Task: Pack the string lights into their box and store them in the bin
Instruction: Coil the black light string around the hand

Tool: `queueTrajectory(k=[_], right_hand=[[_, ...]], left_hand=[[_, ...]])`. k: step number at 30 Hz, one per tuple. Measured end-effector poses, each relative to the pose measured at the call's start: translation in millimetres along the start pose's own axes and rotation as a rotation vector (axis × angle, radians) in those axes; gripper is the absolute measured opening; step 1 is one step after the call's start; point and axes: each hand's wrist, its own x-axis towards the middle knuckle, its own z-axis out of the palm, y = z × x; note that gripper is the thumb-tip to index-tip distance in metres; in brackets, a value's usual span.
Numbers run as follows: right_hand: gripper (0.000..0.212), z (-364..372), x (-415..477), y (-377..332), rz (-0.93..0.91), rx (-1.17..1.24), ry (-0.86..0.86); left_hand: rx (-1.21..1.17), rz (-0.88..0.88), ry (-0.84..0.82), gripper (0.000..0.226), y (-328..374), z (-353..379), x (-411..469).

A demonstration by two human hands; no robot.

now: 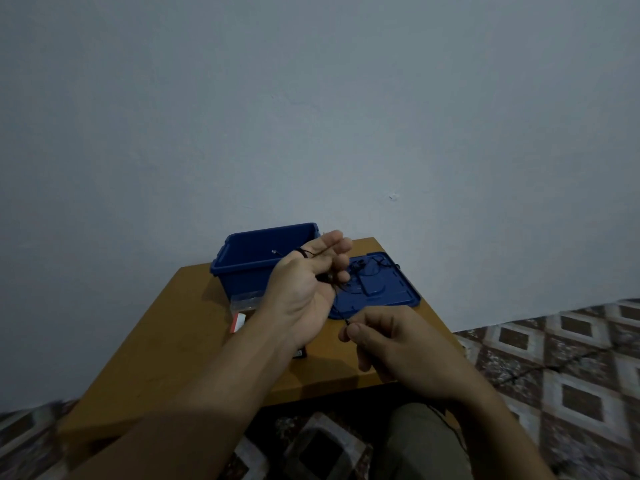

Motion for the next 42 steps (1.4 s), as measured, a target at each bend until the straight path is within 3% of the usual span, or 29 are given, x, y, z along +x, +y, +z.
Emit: queueTrajectory(k=[5,9,13,21,27,30,34,42], right_hand=[[0.022,3,1,1,0.009,-0.029,-0.019],[0.022,5,1,1,0.017,-0.061,-0.030],[0.021,6,1,0,0.013,-0.062,-0.030],[0.021,7,2,1,-0.002,-0.103,-0.035],[0.021,5,1,0,0.005,-0.106,-0.016],[0.021,6,1,-1,0.007,-0.109,-0.016],[0.025,6,-1,-5,0.014,-0.106,-0.003],[0.038,1,-3,-7,0.052,0.017,0.148]], left_hand=[[0.073,0.006,0.038,0.019,1,-5,-2],[0.132,-0.043,0.047,0.033,5,-7,-6],[0.217,-0.011,0.115,0.031,0,-8,-4],[0.080,0.043,0.169,0.034,-2,-7,-4],[0.091,0.040,0.136,0.022,3,-11,-5],[0.080,0.006,0.113,0.035,6,-12,-7],[0.139,0.024,0.123,0.027,3,-13,-5],[0.294,0.069,0.089,0.029,3,-19,-2]])
